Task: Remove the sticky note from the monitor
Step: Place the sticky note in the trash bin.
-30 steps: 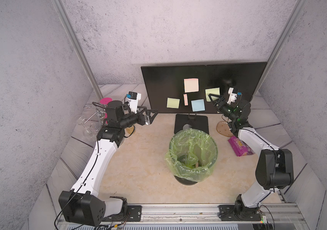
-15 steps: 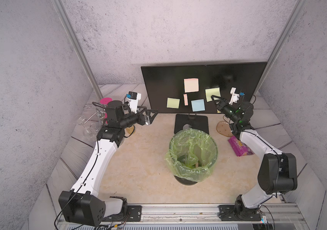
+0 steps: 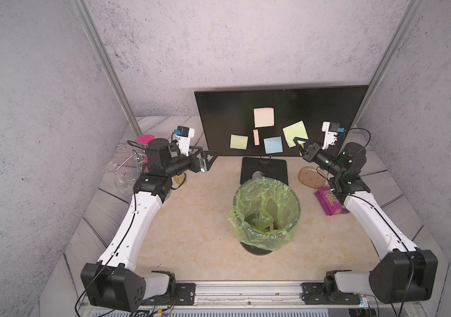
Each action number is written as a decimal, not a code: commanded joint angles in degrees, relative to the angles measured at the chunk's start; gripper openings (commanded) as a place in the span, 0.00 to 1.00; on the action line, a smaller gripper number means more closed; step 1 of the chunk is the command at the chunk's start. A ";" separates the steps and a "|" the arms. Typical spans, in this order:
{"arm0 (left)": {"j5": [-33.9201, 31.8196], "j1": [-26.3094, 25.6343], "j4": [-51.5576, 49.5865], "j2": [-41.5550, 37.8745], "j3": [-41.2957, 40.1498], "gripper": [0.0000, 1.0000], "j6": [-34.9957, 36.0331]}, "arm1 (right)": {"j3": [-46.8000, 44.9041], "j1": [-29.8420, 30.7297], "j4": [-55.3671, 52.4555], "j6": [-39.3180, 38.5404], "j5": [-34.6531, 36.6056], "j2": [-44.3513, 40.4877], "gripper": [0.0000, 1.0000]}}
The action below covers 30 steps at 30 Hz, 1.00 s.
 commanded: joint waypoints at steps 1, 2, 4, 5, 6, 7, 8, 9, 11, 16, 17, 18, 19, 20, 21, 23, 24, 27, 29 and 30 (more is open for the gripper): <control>1.25 -0.35 1.19 0.37 2.03 1.00 -0.87 | 5.29 5.47 -25.34 -20.94 -4.58 -3.84 0.00; 1.40 -0.39 1.45 0.56 2.03 1.00 -1.23 | 7.06 7.81 -32.01 -26.31 -4.08 -4.57 0.00; 1.55 -0.41 1.72 0.73 2.07 1.00 -1.56 | 9.20 11.25 -41.22 -33.06 -4.30 -5.54 0.00; 1.56 -0.41 1.66 0.74 2.19 1.00 -1.60 | 9.53 12.38 -44.30 -35.16 -5.12 -6.16 0.00; 1.48 -0.41 1.54 0.71 2.21 1.00 -1.53 | 9.47 13.17 -46.67 -36.64 -5.52 -7.00 0.00; 1.44 -0.41 1.39 0.63 2.28 1.00 -1.39 | 9.28 13.78 -49.06 -38.19 -5.16 -7.91 0.00; 1.37 -0.41 1.32 0.55 2.29 1.00 -1.21 | 9.17 14.17 -51.99 -39.88 -4.08 -8.67 0.00; 1.23 -0.41 1.25 0.54 2.30 1.00 -1.05 | 9.16 14.46 -54.67 -41.55 -3.00 -9.34 0.00; 1.17 -0.41 1.28 0.73 2.29 1.00 -1.10 | 9.39 15.09 -59.80 -44.59 -1.10 -9.79 0.04; 1.70 -0.41 1.53 1.28 2.39 1.00 -1.61 | 9.67 15.49 -61.55 -46.51 2.07 -10.63 0.50; 1.70 -0.44 1.43 1.20 2.31 1.00 -1.57 | 9.37 15.46 -59.84 -44.85 3.11 -11.19 0.56; 1.58 -0.43 1.31 1.08 2.22 1.00 -1.38 | 8.83 15.47 -56.79 -41.97 5.55 -11.87 0.62; 1.49 -0.43 1.29 1.00 2.19 1.00 -1.27 | 8.38 15.40 -54.61 -40.52 7.20 -12.43 0.65; 1.51 -0.42 1.17 0.98 2.25 1.00 -1.26 | 8.17 15.40 -52.58 -38.73 9.05 -13.14 0.67; 1.60 -0.41 0.85 0.91 2.36 1.00 -1.14 | 7.78 15.18 -50.29 -36.75 11.82 -13.86 0.70; 1.50 -0.41 0.23 0.72 2.47 1.00 -0.67 | 7.26 13.31 -47.21 -33.13 17.20 -14.87 0.74; 1.44 -0.41 0.16 0.63 2.43 1.00 -0.61 | 7.11 11.32 -46.02 -31.12 18.38 -14.81 0.75; 1.61 -0.41 0.04 0.45 2.47 1.00 -0.56 | 5.51 0.75 -41.61 -21.86 15.72 -13.54 0.76; 1.66 -0.41 -0.06 0.31 2.47 1.00 -0.58 | 1.77 -5.81 -35.03 -14.88 13.80 -12.77 0.79; 1.69 -0.41 -0.15 0.23 2.47 1.00 -0.58 | 0.16 -8.17 -31.91 -12.05 12.63 -11.83 0.79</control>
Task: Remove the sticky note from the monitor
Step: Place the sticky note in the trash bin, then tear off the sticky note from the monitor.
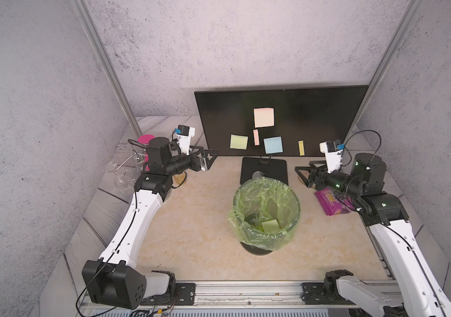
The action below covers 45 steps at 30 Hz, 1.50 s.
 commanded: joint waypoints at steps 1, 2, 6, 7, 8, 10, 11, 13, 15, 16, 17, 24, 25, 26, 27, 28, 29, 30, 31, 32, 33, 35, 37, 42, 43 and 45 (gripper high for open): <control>0.82 -0.39 -0.24 -0.90 1.75 1.00 0.74 | -5.40 -7.08 11.84 14.06 -1.61 3.28 0.79; 0.82 -0.39 -0.25 -1.00 1.61 1.00 0.73 | -6.32 -8.18 14.15 15.43 -2.50 4.64 0.79; 0.78 -0.45 -0.69 -1.36 1.40 1.00 1.05 | -10.09 -10.26 25.73 19.82 -2.88 10.86 0.79; 0.74 -0.44 -0.84 -1.44 1.38 1.00 1.15 | -11.24 -10.86 29.76 21.68 -3.38 12.44 0.79; 0.74 -0.40 -1.10 -1.50 1.38 1.00 1.30 | -12.46 -11.33 34.38 24.01 -4.50 13.96 0.79; 0.50 -0.39 -1.50 -1.62 1.33 1.00 1.73 | -13.78 -11.30 40.36 27.29 -5.29 16.59 0.79; 0.33 -0.44 -1.51 -1.60 1.25 1.00 1.80 | -13.84 -11.30 41.94 28.31 -5.99 18.13 0.79; 0.49 -0.39 -1.40 -1.34 1.31 1.00 1.73 | -14.22 -11.39 46.00 30.31 -7.16 21.11 0.79; 0.72 -0.39 -1.40 -1.20 1.37 1.00 1.51 | -15.80 -11.31 53.14 33.87 -7.94 24.02 0.78; 0.73 -0.41 -1.35 -1.12 1.38 1.00 1.50 | -16.10 -11.31 55.69 35.32 -8.67 25.51 0.78; 0.74 -0.41 -1.31 -1.04 1.38 1.00 1.48 | -16.21 -11.15 57.55 36.63 -9.24 26.74 0.78; 0.57 -0.39 -1.30 -0.76 1.38 1.00 1.37 | -15.64 -10.66 62.81 39.09 -10.62 31.66 0.74; 0.63 -0.39 -1.30 -0.76 1.38 1.00 1.36 | -15.53 -10.57 63.01 39.01 -10.58 32.09 0.73; 0.63 -0.39 -1.30 -0.70 1.36 1.00 1.37 | -15.36 -10.53 63.37 39.10 -10.55 32.60 0.73; 0.57 -0.39 -1.23 -0.67 1.38 1.00 1.30 | -15.03 -10.46 63.55 39.24 -10.60 33.24 0.72; 0.56 -0.40 -1.22 -0.67 1.42 1.00 1.22 | -14.84 -10.34 63.72 39.41 -10.65 33.87 0.70; 0.56 -0.39 -1.22 -0.69 1.44 1.00 1.12 | -14.78 -10.37 64.23 39.59 -10.51 34.54 0.69; 0.53 -0.39 -1.22 -0.59 1.46 1.00 1.07 | -14.71 -10.34 64.65 39.72 -10.33 35.18 0.68; 0.52 -0.39 -1.22 -0.58 1.54 1.00 1.03 | -14.36 -10.43 64.93 39.73 -10.46 35.90 0.67; 0.56 -0.39 -1.26 -0.60 1.49 1.00 1.02 | -14.07 -10.37 65.18 39.86 -11.02 36.54 0.67; 0.56 -0.39 -1.30 -0.66 1.47 1.00 1.01 | -13.87 -10.47 66.18 40.28 -11.18 37.11 0.66; 0.55 -0.39 -1.31 -0.59 1.46 1.00 1.11 | -13.70 -10.25 68.38 41.29 -11.38 37.98 0.63; 0.56 -0.40 -1.30 -0.50 1.47 1.00 1.17 | -13.14 -10.08 68.95 41.40 -11.41 38.74 0.61; 0.47 -0.39 -1.08 -0.08 1.77 1.00 0.90 | -12.09 -9.99 72.57 43.33 -12.15 41.03 0.53; 0.47 -0.40 -0.97 0.06 1.83 1.00 0.81 | -11.79 -9.83 72.92 43.57 -12.27 41.29 0.51; 0.60 -0.52 -0.87 0.31 2.03 1.00 0.63 | -11.39 -9.53 73.28 43.77 -12.36 41.56 0.49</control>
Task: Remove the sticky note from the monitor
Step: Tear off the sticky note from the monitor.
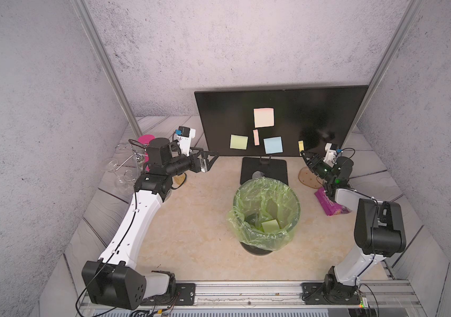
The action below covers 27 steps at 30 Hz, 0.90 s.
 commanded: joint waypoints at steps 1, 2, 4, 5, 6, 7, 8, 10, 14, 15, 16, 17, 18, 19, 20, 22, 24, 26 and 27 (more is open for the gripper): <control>0.64 -0.49 0.95 0.61 2.05 1.00 -0.32 | 2.10 0.54 3.45 0.94 -1.28 0.70 0.49; 0.65 -0.48 0.95 0.71 2.14 1.00 -0.28 | 2.28 0.65 3.45 0.97 -1.23 0.79 0.48; 0.65 -0.57 0.99 0.82 2.15 1.00 -0.27 | 2.59 0.78 3.57 1.22 -1.41 1.16 0.45; 0.60 -0.57 0.97 0.82 2.15 1.00 -0.28 | 2.69 0.69 4.05 1.55 -1.69 1.31 0.43; 0.57 -0.57 0.99 0.82 2.15 1.00 -0.32 | 2.71 0.68 4.36 1.71 -1.79 1.40 0.41; 0.56 -0.57 0.95 0.82 2.08 1.00 -0.23 | 2.71 0.68 4.44 1.77 -1.97 1.42 0.39; 0.48 -0.57 0.99 0.89 2.06 1.00 -0.20 | 2.59 0.64 4.60 1.82 -2.10 1.36 0.38; 0.48 -0.57 0.91 0.99 2.06 1.00 -0.18 | 1.94 0.68 5.36 2.12 -2.10 0.93 0.34; 0.39 -0.66 1.07 1.24 2.06 1.00 -0.18 | 0.91 0.69 3.88 0.81 -2.09 -1.22 0.23; 0.38 -0.66 1.16 1.33 2.02 1.00 -0.26 | 0.74 0.72 3.41 0.47 -2.11 -1.70 0.20; 0.38 -0.66 1.25 1.41 2.05 1.00 -0.34 | 0.70 0.65 2.92 0.19 -2.23 -2.18 0.16; 0.38 -0.70 1.26 1.50 2.06 1.00 -0.40 | 0.61 0.65 2.59 0.01 -2.38 -2.57 0.12; 0.34 -0.74 1.34 1.59 2.14 1.00 -0.44 | 0.58 0.70 2.42 -0.06 -2.56 -2.96 0.08; 0.30 -0.77 1.41 1.57 2.09 1.00 -0.53 | 0.39 0.72 2.26 -0.14 -2.81 -3.42 0.05; 0.18 -0.75 1.43 1.68 2.06 1.00 -0.53 | 0.10 0.68 2.18 -0.24 -2.98 -3.94 0.01; 0.00 -0.82 1.54 1.87 2.06 1.00 -0.69 | -0.75 0.67 1.73 -0.69 -3.24 -5.44 0.00; -0.20 -0.85 1.61 2.13 2.06 1.00 -0.76 | -1.49 0.74 -0.22 -2.10 -3.76 -7.90 0.00; -0.42 -0.88 1.61 2.35 2.06 1.00 -0.80 | -1.95 0.96 -3.30 -4.18 -4.32 -10.98 0.00; -0.74 -0.91 1.61 2.47 2.02 1.00 -0.98 | -2.21 1.28 -5.17 -5.39 -4.81 -12.74 0.00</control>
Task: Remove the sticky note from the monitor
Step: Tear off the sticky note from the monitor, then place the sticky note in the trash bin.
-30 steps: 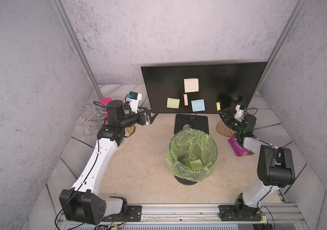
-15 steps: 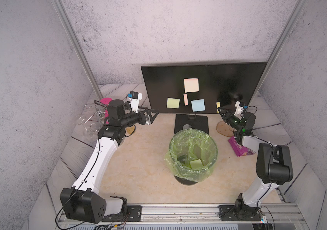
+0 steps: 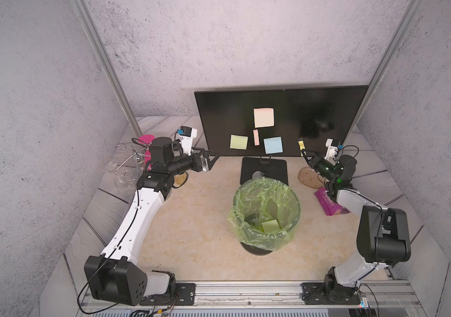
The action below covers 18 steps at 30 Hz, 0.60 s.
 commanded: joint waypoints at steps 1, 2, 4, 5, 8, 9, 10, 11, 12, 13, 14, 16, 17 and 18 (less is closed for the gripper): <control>-0.83 -0.46 1.51 0.89 1.54 1.00 -0.63 | -0.76 0.96 -5.55 -5.17 -2.63 -6.84 0.00; -1.08 -0.44 1.50 1.06 1.55 1.00 -0.91 | -0.54 1.74 -9.03 -7.57 -2.95 -8.79 0.00; -1.59 -0.54 1.61 1.16 1.48 1.00 -1.40 | 0.28 3.46 -17.12 -13.15 -3.87 -12.79 0.00; -1.72 -0.54 1.68 1.20 1.45 1.00 -1.51 | 0.70 4.52 -21.12 -15.68 -4.33 -15.01 0.00; -1.92 -0.53 2.35 1.16 0.88 1.00 -1.72 | 3.99 8.98 -36.16 -27.21 -4.32 -21.17 0.00; -1.92 -0.53 2.72 1.32 0.71 1.00 -2.00 | 5.54 11.08 -42.15 -31.76 -4.03 -22.72 0.00; -1.80 -0.53 3.28 1.54 0.62 1.00 -2.36 | 7.20 13.60 -47.49 -35.97 -3.63 -23.92 0.00; -1.63 -0.62 3.73 1.74 0.59 1.00 -2.81 | 8.46 15.86 -52.11 -39.69 -3.22 -24.81 0.00; -1.34 -0.68 4.05 2.00 0.62 1.00 -3.10 | 9.71 18.26 -56.62 -43.29 -2.52 -25.48 0.00; -1.07 -0.67 4.17 2.15 0.78 1.00 -3.25 | 10.76 20.45 -60.86 -46.72 -1.34 -25.96 0.00; -0.85 -0.62 4.07 2.18 0.80 1.00 -3.16 | 11.47 22.52 -65.16 -50.28 0.09 -26.38 0.00; -1.19 -0.62 3.67 1.81 0.74 1.00 -2.39 | 11.56 26.22 -71.45 -55.37 2.95 -27.33 0.00; -1.53 -0.62 3.60 1.67 0.64 1.00 -2.12 | 11.20 27.44 -73.03 -56.63 3.36 -27.70 0.00; -1.59 -0.63 3.66 1.69 0.64 1.00 -2.06 | 10.90 28.65 -74.05 -57.62 3.78 -27.99 0.00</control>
